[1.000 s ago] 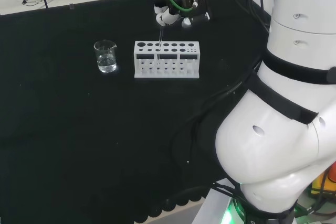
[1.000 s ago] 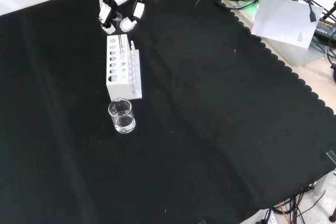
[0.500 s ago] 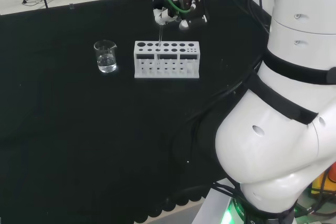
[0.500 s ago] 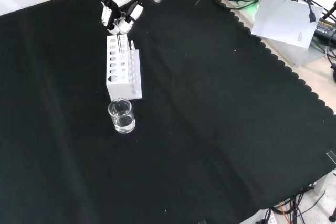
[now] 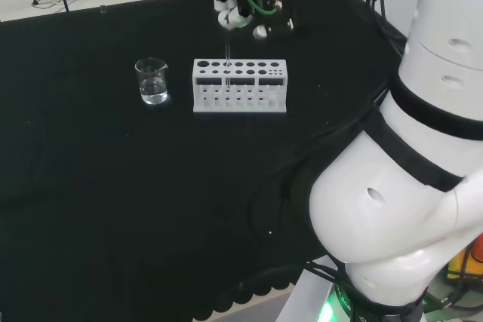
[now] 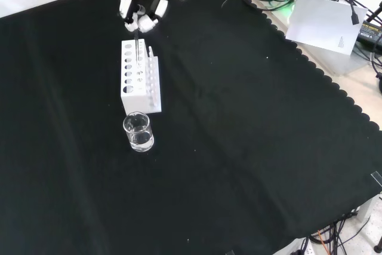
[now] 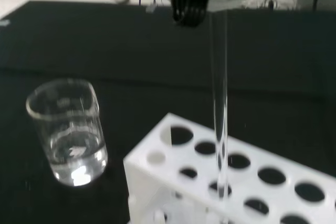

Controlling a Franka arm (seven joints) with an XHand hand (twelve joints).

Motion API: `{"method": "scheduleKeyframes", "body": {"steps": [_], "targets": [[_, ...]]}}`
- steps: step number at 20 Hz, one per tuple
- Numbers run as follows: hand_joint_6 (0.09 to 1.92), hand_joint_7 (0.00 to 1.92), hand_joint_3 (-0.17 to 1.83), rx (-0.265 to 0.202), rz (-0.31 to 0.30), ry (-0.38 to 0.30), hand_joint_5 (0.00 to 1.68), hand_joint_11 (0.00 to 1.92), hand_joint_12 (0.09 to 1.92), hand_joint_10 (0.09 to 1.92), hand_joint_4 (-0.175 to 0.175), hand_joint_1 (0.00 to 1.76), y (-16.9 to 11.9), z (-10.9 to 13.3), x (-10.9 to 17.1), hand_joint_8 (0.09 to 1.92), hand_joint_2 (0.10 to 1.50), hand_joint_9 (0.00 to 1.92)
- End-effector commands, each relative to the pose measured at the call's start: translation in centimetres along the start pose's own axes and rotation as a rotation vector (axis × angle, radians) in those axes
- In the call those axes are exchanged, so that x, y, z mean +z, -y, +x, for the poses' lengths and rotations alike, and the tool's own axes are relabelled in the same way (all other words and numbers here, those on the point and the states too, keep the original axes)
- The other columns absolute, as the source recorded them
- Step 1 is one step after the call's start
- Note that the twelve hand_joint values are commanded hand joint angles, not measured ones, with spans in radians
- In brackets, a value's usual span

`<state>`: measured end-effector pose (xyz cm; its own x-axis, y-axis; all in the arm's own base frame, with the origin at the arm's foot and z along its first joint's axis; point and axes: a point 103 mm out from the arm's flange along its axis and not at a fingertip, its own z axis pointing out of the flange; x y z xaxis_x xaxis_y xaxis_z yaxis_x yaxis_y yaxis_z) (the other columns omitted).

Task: Take the glass rod from the white test tube rack.

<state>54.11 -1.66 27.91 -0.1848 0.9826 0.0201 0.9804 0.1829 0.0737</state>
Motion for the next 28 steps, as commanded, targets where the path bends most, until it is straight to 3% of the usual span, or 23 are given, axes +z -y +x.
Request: {"method": "scheduleKeyframes", "body": {"steps": [1, 15, 28], "targets": [[0.72, 1.11, 0.58, -0.006, -0.06, 0.04, 1.05, 1.64, 0.65, 0.84, -0.175, 1.3, 0.5, 2.1, -4.8, 1.22, 0.8, 1.66], [0.54, 1.08, 0.33, -0.005, -0.082, 0.038, 1.11, 1.64, 0.67, 0.78, -0.175, 1.3, 1.6, 2.3, -10.3, 1.2, 0.92, 1.69], [0.52, 1.08, 0.3, -0.025, -0.108, 0.018, 1.11, 1.65, 0.67, 0.78, -0.175, 1.3, 1.9, 2.9, -10.9, 1.21, 0.93, 1.7]]}}
